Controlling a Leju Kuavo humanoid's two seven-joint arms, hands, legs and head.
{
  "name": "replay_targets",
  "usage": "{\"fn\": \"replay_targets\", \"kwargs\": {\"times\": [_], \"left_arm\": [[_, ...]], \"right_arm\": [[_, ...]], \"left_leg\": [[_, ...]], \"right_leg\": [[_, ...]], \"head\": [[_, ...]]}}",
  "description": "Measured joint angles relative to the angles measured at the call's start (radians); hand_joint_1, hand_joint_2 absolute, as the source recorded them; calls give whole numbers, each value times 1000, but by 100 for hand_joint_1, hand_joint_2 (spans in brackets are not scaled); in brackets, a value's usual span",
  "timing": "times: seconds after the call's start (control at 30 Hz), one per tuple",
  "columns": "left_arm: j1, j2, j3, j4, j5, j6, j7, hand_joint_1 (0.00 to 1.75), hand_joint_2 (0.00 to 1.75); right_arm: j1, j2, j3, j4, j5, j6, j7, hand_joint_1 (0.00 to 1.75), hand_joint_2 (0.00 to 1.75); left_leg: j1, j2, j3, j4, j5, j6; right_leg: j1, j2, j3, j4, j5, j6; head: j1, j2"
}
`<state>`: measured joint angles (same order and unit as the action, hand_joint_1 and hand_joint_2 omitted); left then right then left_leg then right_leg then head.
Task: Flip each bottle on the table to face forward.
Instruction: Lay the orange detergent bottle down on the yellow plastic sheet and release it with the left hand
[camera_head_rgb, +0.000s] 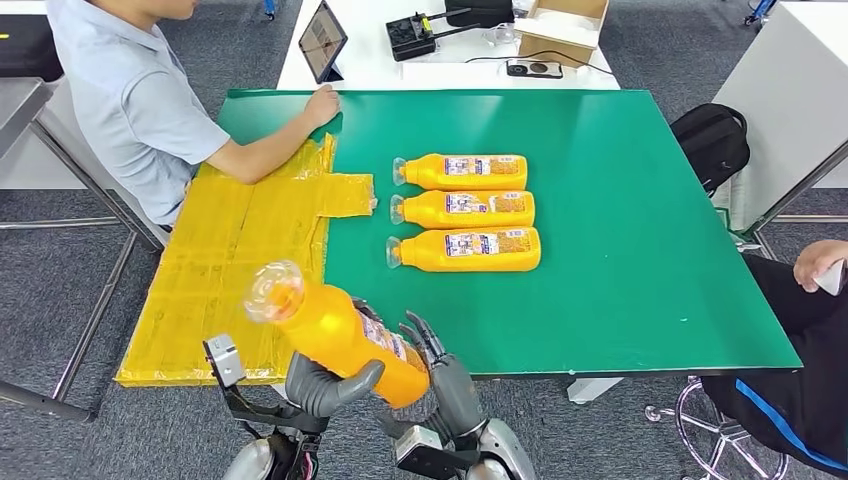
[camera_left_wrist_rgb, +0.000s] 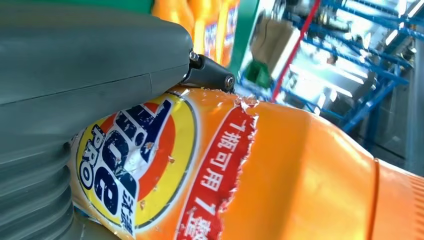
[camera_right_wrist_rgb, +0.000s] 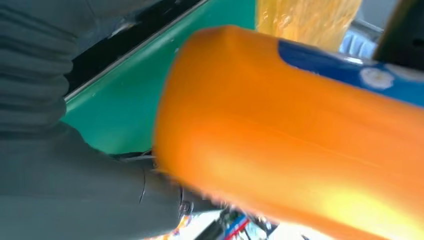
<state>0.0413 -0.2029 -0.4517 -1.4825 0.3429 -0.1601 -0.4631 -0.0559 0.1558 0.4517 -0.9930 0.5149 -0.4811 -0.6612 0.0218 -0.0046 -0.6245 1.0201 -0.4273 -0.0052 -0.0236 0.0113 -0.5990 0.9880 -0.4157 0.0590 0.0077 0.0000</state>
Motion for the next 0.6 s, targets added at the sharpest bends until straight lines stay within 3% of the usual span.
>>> {"fn": "replay_targets", "kwargs": {"times": [0.13, 0.33, 0.6], "left_arm": [[-26, 23, 34, -1, -197, 108, 31, 175, 175], [-65, 80, 120, 7, -421, 183, 55, 175, 175], [-140, 142, 253, 7, -568, 230, 79, 175, 175]], "right_arm": [[17, -23, 3, -21, 28, -101, -3, 0, 0], [25, -64, 4, -66, 53, -195, -3, 0, 0], [39, -108, 3, -149, 67, -213, -3, 0, 0]], "left_leg": [[0, 0, 0, 0, 0, 0], [0, 0, 0, 0, 0, 0], [0, 0, 0, 0, 1, 0]], "right_leg": [[0, 0, 0, 0, 0, 0], [0, 0, 0, 0, 0, 0], [0, 0, 0, 0, 0, 0]], "head": [[0, 0], [0, 0], [0, 0]]}}
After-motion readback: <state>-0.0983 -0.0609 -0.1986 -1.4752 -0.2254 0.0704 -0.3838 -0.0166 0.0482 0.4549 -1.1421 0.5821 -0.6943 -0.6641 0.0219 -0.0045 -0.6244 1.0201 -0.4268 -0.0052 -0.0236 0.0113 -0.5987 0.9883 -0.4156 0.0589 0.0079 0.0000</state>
